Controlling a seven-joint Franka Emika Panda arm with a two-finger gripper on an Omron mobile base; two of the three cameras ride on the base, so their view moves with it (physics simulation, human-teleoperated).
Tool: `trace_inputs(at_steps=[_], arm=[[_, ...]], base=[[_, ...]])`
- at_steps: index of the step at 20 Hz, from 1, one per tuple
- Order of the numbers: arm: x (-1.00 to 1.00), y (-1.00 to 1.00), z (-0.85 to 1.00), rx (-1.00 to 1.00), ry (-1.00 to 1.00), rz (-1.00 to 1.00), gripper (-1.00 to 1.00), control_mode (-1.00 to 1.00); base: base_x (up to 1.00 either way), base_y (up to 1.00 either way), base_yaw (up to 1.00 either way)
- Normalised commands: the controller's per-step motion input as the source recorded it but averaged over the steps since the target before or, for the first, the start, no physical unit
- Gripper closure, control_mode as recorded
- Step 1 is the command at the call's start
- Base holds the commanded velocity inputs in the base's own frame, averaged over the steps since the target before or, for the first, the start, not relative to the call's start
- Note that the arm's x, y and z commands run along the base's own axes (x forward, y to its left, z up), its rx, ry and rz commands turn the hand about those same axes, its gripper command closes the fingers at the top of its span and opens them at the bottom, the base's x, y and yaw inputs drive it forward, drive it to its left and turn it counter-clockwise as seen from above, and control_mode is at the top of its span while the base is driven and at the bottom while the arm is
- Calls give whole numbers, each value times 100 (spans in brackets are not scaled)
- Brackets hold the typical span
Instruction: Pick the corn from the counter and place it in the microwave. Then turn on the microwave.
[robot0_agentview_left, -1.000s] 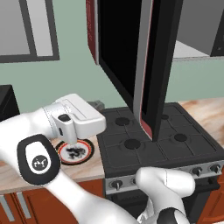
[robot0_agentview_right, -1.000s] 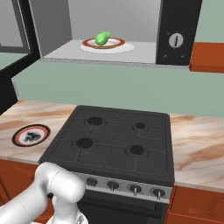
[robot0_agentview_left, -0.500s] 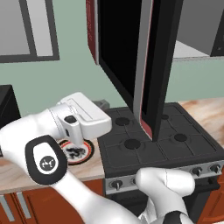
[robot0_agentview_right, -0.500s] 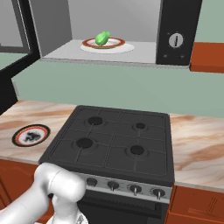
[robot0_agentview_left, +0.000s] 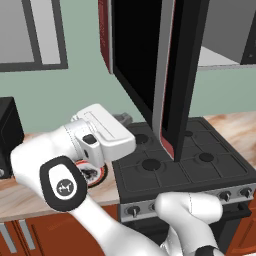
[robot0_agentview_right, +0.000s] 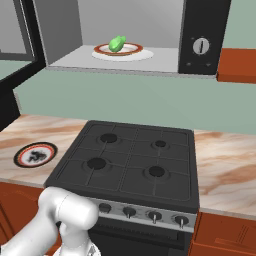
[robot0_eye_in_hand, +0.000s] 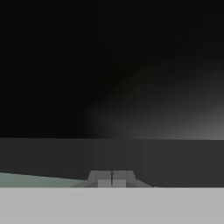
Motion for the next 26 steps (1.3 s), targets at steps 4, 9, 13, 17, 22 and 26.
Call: trace_inputs(at_steps=[4, 9, 13, 17, 22, 26], arm=[[0, -14, 1, -2, -7, 0, 100, -100], [0, -14, 1, -3, -7, 0, 100, -100], [0, -13, 11, -3, -9, 0, 100, -100], [0, -7, 20, -3, -9, 0, 100, -100], [0, -12, 15, -2, -5, 0, 100, -100], [0, -23, 10, -1, -4, 0, 100, -100]], base=[[0, 0, 0], [0, 0, 0], [0, 0, 0], [0, 0, 0], [0, 0, 0], [0, 0, 0]])
